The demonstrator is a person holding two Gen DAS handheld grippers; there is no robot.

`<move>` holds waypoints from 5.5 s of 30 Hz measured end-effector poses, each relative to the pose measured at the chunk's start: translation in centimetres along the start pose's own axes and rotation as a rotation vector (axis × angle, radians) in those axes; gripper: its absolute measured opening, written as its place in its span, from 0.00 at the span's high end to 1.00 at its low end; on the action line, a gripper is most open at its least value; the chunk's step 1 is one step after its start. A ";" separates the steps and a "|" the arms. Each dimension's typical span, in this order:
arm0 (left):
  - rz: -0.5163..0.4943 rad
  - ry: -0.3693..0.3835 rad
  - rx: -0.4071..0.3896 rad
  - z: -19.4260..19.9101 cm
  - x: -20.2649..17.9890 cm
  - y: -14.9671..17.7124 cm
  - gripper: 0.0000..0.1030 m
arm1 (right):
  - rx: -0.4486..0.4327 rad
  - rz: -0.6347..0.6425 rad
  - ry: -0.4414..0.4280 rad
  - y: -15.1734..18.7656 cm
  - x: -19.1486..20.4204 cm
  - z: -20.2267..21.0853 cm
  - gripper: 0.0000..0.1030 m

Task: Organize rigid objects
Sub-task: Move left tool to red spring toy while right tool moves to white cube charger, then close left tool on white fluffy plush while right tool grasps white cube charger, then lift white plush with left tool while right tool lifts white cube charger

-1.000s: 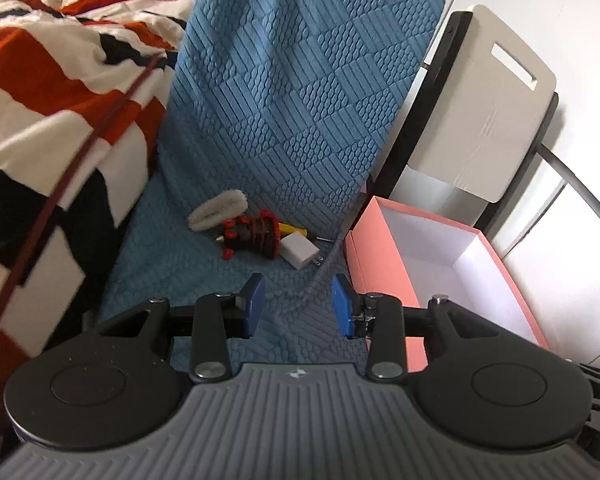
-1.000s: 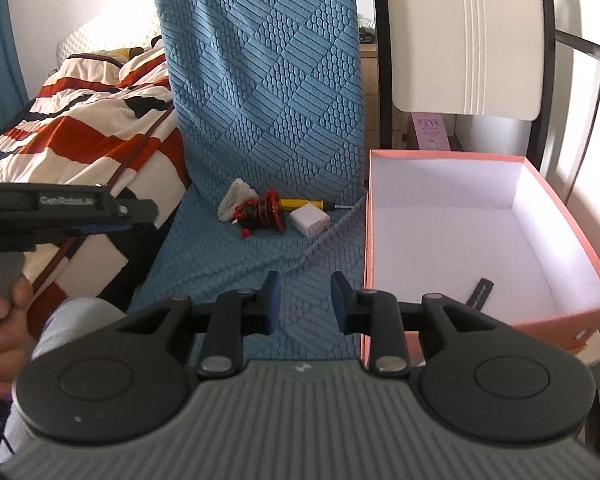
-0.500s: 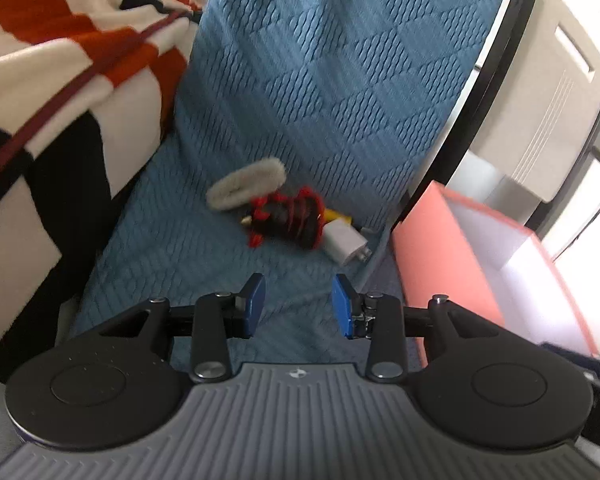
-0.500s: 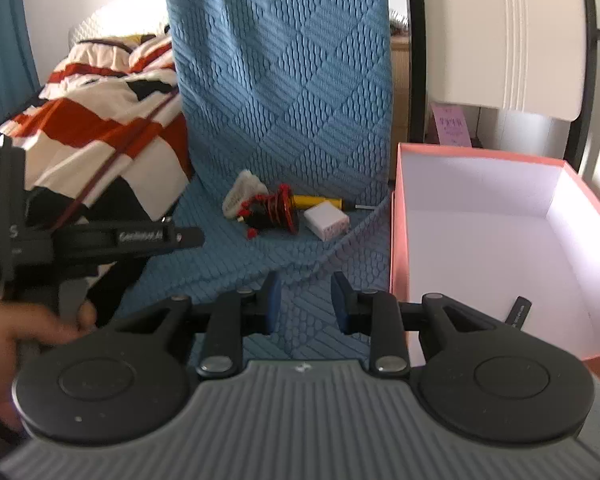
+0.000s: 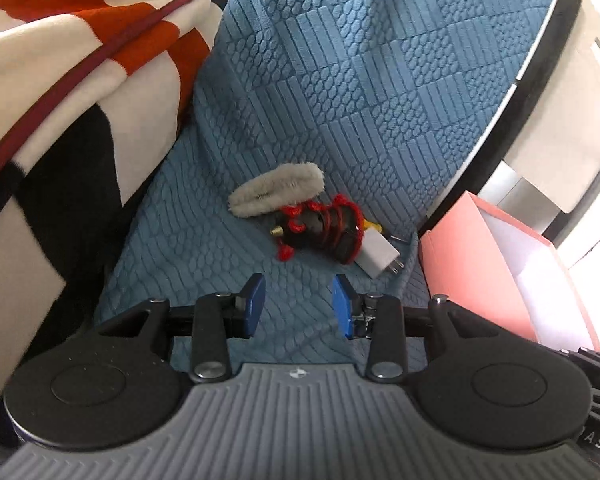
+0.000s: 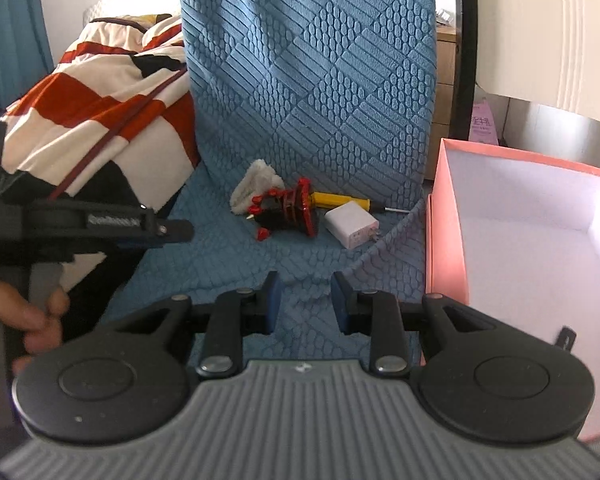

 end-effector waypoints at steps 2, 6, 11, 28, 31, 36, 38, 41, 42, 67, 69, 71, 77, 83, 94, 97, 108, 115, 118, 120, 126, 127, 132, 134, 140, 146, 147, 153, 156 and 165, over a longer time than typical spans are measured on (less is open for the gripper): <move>0.007 -0.004 0.004 -0.8 0.5 -1.0 0.59 | 0.000 0.016 0.001 -0.3 -0.1 -0.8 0.71; 0.000 -0.012 0.028 -2.9 1.2 -2.4 0.59 | -0.011 0.048 -0.012 -1.3 0.1 -2.3 0.70; -0.005 -0.015 0.088 -5.9 1.6 -3.6 0.59 | -0.020 0.052 -0.035 -2.5 0.2 -4.8 0.71; 0.021 0.065 0.105 -11.8 0.7 -6.6 0.59 | 0.061 0.123 0.051 -5.0 -2.9 -13.3 0.55; 0.094 0.069 0.069 -12.0 1.1 -7.7 0.47 | 0.090 0.118 0.049 -5.6 -3.7 -14.9 0.55; 0.212 0.080 0.057 -12.9 2.4 -8.9 0.33 | 0.119 0.102 0.038 -6.4 -5.0 -17.2 0.46; 0.251 0.090 0.082 -13.6 2.7 -8.9 0.30 | 0.132 0.106 0.049 -6.4 -5.5 -18.0 0.45; 0.298 0.104 0.094 -14.4 2.8 -8.5 0.27 | 0.167 0.128 0.038 -6.1 -5.7 -19.3 0.45; 0.316 0.108 0.090 -14.5 2.8 -8.3 0.27 | 0.176 0.138 0.034 -5.9 -5.8 -19.7 0.45; 0.173 -0.009 0.032 -16.6 0.2 -7.1 0.31 | 0.220 0.154 -0.007 -3.5 -3.8 -20.2 0.81; 0.188 -0.009 0.045 -16.6 0.6 -7.3 0.34 | 0.219 0.168 -0.001 -3.5 -3.8 -20.1 0.83; 0.207 0.012 0.053 -16.5 0.7 -7.4 0.41 | 0.226 0.180 0.019 -3.3 -3.9 -20.1 0.82; 0.204 0.030 0.040 -14.7 0.7 -7.6 0.61 | 0.192 0.195 0.067 -3.1 -4.8 -21.3 0.75; 0.201 0.024 0.055 -13.3 1.1 -8.1 0.70 | 0.177 0.157 -0.023 -3.6 -4.7 -21.0 0.25; 0.221 0.022 0.058 -11.5 2.5 -7.9 0.80 | 0.211 0.316 0.046 -2.0 -3.3 -23.2 0.34; 0.234 0.006 0.053 -10.7 3.1 -7.6 0.83 | 0.214 0.298 0.056 -2.2 -3.7 -23.5 0.44; 0.250 -0.001 0.006 -5.9 3.4 -4.9 0.86 | 0.216 0.228 0.103 -2.6 -3.7 -19.7 0.46; 0.238 -0.012 0.019 -2.8 3.3 -1.3 0.86 | 0.203 0.208 0.087 -1.0 -2.1 -14.3 0.47; 0.218 -0.013 0.025 -1.6 2.7 0.3 0.86 | 0.198 0.215 0.078 0.0 -0.9 -12.4 0.47; 0.204 -0.013 0.028 -1.0 2.4 1.3 0.86 | 0.199 0.207 0.077 0.7 -0.3 -11.3 0.47; 0.196 -0.055 0.046 0.5 2.6 4.4 0.86 | 0.226 0.188 0.063 2.0 1.3 -8.8 0.47; 0.208 -0.062 0.044 0.8 2.8 4.8 0.86 | 0.227 0.178 0.052 2.3 1.5 -8.5 0.47; 0.188 -0.077 0.039 2.2 2.8 6.0 0.86 | 0.245 0.185 0.044 4.0 2.5 -6.8 0.47; 0.198 -0.078 0.042 2.6 2.9 6.4 0.86 | 0.246 0.213 0.052 4.6 2.9 -6.1 0.47; 0.217 -0.088 0.090 2.2 3.7 7.5 0.86 | 0.248 0.211 0.055 5.6 2.9 -4.7 0.47; 0.193 -0.109 0.151 1.3 3.7 8.4 0.86 | 0.237 0.220 0.056 6.1 2.9 -4.3 0.47; 0.195 -0.111 0.154 1.3 3.7 8.5 0.86 | 0.234 0.227 0.055 6.2 2.9 -4.3 0.47; 0.228 -0.095 0.164 1.3 3.8 8.2 0.72 | 0.216 0.237 0.044 6.4 2.8 -4.2 0.47; 0.216 -0.097 0.138 1.8 3.4 7.9 0.52 | 0.215 0.220 0.028 6.6 2.6 -4.4 0.46; 0.260 -0.079 0.093 1.9 3.5 6.9 0.35 | 0.176 0.184 0.004 6.4 2.2 -4.9 0.46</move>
Point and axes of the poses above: each gripper's, at about its wrist camera, not at the fingertips, and z roughly against the way its jaws point, x to its left, y to its underside, the point moved 8 cm from there along -z, roughly the way its jaws point, and after that the axes turned 10 degrees about z, right-handed, at the moved point
